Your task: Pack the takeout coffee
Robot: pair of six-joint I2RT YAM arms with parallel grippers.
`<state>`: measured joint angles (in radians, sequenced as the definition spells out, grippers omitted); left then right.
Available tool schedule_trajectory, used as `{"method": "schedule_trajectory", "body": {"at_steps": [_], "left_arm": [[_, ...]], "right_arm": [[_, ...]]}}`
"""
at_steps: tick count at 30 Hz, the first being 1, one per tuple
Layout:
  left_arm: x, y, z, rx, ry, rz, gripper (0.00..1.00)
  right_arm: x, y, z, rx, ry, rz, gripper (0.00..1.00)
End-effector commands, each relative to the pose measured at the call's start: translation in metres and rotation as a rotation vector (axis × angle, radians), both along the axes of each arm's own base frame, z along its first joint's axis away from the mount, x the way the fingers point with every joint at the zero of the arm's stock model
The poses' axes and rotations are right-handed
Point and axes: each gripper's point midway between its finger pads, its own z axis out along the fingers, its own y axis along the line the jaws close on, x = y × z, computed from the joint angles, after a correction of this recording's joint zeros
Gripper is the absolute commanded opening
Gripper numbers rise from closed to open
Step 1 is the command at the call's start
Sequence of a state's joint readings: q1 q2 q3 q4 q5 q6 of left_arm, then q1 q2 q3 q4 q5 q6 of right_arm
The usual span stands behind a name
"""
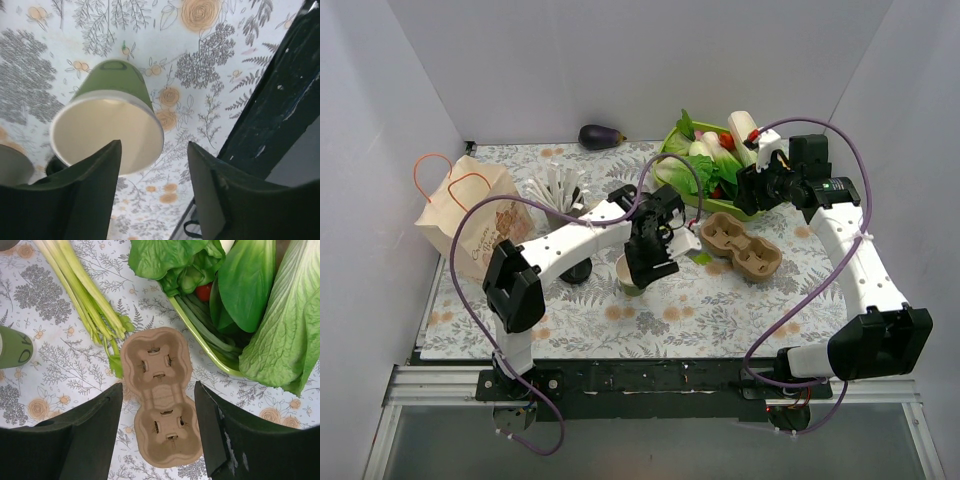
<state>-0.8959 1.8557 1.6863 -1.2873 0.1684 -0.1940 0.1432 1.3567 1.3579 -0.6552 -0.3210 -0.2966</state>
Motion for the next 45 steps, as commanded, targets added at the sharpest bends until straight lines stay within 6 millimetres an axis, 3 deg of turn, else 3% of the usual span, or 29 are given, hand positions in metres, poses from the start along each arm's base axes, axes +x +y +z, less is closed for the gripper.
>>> {"method": "schedule_trajectory", "body": {"at_steps": [1,4,6,10,12,15,16,19,20,23,29,31,37,45], "left_arm": [[0.006,-0.019,0.065,-0.161,-0.062,-0.109,0.61],[0.012,-0.023,0.104,-0.266,-0.152,-0.127,0.69],[0.021,-0.013,0.109,-0.262,-0.187,-0.060,0.72],[0.028,0.036,0.102,-0.194,-0.155,0.153,0.73],[0.033,0.062,0.116,-0.229,-0.184,0.261,0.74],[0.039,0.098,0.116,-0.208,-0.257,0.396,0.86],[0.036,0.112,0.092,-0.139,-0.248,0.417,0.87],[0.042,0.136,0.064,-0.054,-0.288,0.483,0.97],[0.041,0.139,0.055,-0.045,-0.271,0.501,0.97],[0.046,0.123,0.050,-0.127,-0.259,0.534,0.93],[0.053,0.132,0.020,-0.071,-0.201,0.574,0.80],[0.042,0.129,0.006,-0.075,-0.136,0.557,0.74],[0.035,0.129,-0.030,-0.033,-0.063,0.552,0.56],[0.052,0.139,-0.050,-0.016,-0.108,0.534,0.46]], "right_arm": [[-0.005,0.007,0.027,0.029,-0.081,0.071,0.67],[-0.011,0.011,0.033,0.037,-0.088,0.103,0.68],[-0.012,0.011,0.031,0.039,-0.081,0.102,0.68],[-0.010,0.011,0.029,0.062,-0.073,0.070,0.68],[-0.010,0.011,0.028,0.067,-0.077,0.060,0.69],[-0.009,0.009,0.030,0.068,-0.092,0.048,0.69],[-0.009,0.009,0.030,0.065,-0.093,0.046,0.69],[-0.011,0.009,0.029,0.064,-0.091,0.052,0.70],[-0.012,0.008,0.029,0.064,-0.089,0.051,0.70],[-0.013,0.010,0.026,0.070,-0.085,0.053,0.70],[-0.011,0.012,0.024,0.087,-0.066,0.056,0.70],[-0.012,0.013,0.022,0.083,-0.056,0.061,0.71],[-0.016,0.013,0.024,0.079,-0.056,0.068,0.70],[-0.020,0.010,0.019,0.064,-0.058,0.065,0.70]]}}
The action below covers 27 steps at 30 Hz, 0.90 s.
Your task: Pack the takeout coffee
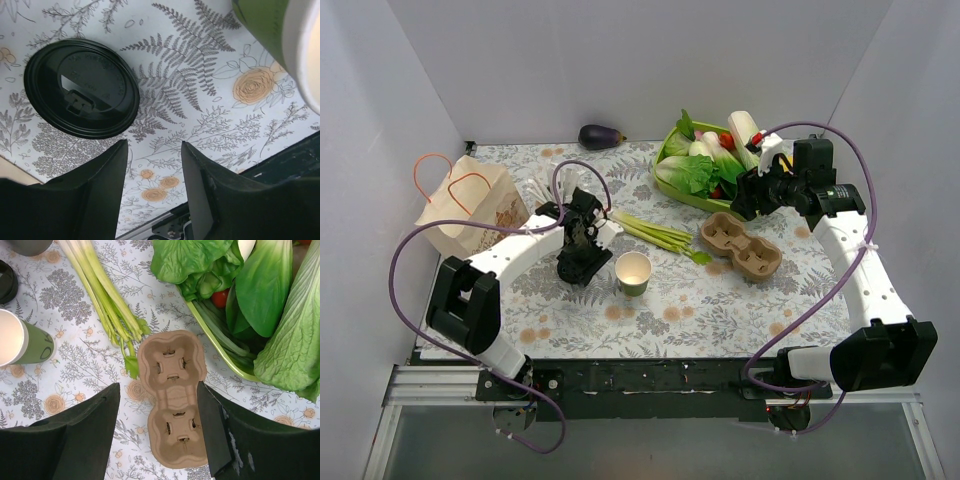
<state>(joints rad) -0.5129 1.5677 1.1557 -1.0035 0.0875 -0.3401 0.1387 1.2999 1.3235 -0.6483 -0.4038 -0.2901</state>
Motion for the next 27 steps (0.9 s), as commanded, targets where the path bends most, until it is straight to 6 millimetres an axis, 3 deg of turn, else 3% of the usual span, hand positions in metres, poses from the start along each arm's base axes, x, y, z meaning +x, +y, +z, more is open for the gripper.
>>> {"method": "schedule_trajectory", "body": {"at_steps": [1,11,27], "left_arm": [[0.020,-0.001,-0.004,-0.023,-0.054,-0.008,0.45],[0.034,-0.009,-0.018,-0.042,-0.036,-0.023,0.36],[0.037,-0.007,-0.027,-0.038,-0.017,-0.030,0.22]], "right_arm": [[-0.003,-0.002,0.011,-0.003,-0.046,0.003,0.71],[-0.002,-0.002,0.008,-0.007,-0.034,0.007,0.71],[0.001,-0.003,0.004,-0.015,-0.027,0.003,0.70]]}}
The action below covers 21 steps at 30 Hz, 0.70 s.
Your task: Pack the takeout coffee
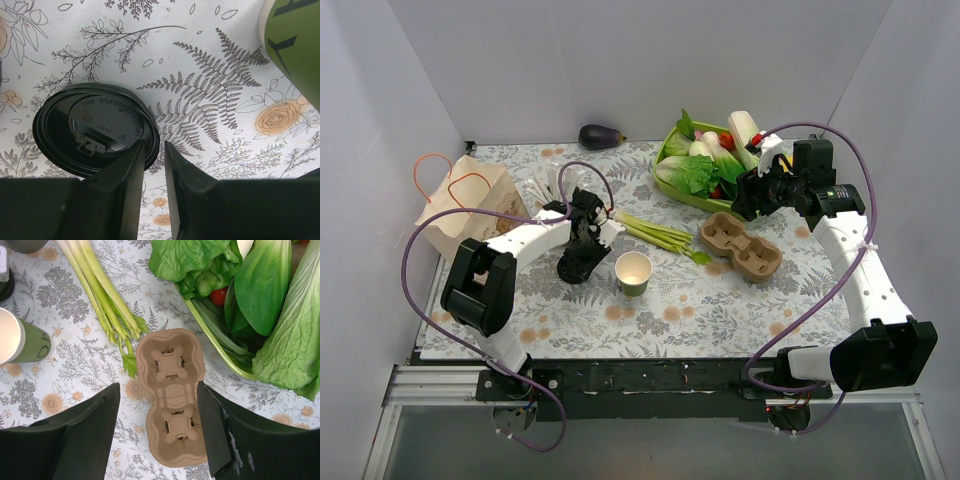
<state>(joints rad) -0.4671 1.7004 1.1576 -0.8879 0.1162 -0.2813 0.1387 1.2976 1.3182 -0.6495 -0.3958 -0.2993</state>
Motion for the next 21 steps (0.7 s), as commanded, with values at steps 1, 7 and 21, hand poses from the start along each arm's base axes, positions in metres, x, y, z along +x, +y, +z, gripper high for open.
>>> {"method": "schedule_trajectory", "body": {"at_steps": [1,7,21], "left_arm": [[0.0096,-0.0048,0.0069,-0.028,-0.029,-0.012,0.21],[0.0098,-0.0052,0.0044,-0.025,-0.019,-0.013,0.21],[0.0079,-0.0055,0.0081,-0.033,-0.003,-0.015,0.11]], "right_arm": [[0.0019,-0.0012,0.0066,-0.003,-0.027,0.003,0.71],[0.0015,-0.0006,0.0036,-0.002,-0.021,0.004,0.70],[0.0002,-0.0013,0.0017,-0.005,-0.020,0.002,0.70]]}}
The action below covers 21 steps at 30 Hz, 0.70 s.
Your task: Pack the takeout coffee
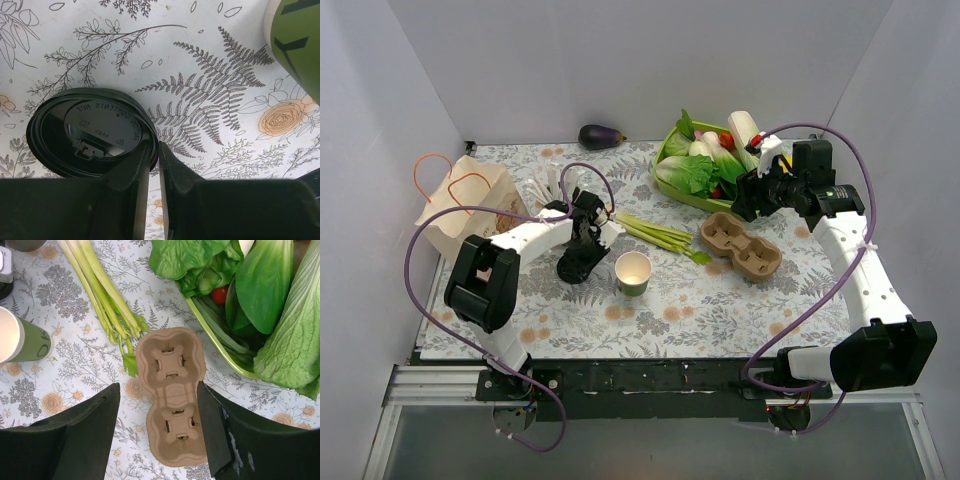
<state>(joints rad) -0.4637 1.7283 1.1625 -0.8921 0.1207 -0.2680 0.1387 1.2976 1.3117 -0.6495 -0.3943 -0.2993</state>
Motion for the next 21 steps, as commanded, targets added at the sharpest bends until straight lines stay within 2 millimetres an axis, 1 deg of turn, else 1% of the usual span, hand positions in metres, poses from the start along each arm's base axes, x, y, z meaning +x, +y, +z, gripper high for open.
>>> {"method": "schedule_trajectory", "body": {"at_steps": [1,7,12,17,21], "left_arm": [[0.0081,-0.0069,0.0152,-0.044,-0.026,-0.001,0.10],[0.0047,-0.0072,0.0173,-0.047,-0.015,0.010,0.09],[0.0030,-0.0084,0.0181,-0.053,-0.005,0.013,0.04],[0.0025,-0.0097,0.0198,-0.060,-0.003,0.021,0.08],[0.0025,-0.0098,0.0201,-0.061,0.002,0.028,0.08]], "right_arm": [[0.0010,-0.0009,0.0040,-0.003,-0.026,0.003,0.71],[0.0020,0.0000,0.0034,0.001,-0.025,0.006,0.71],[0.0024,0.0001,0.0030,0.004,-0.026,0.006,0.71],[0.0022,0.0001,0.0021,0.005,-0.025,0.005,0.71],[0.0018,0.0006,0.0013,0.008,-0.022,0.006,0.71]]}}
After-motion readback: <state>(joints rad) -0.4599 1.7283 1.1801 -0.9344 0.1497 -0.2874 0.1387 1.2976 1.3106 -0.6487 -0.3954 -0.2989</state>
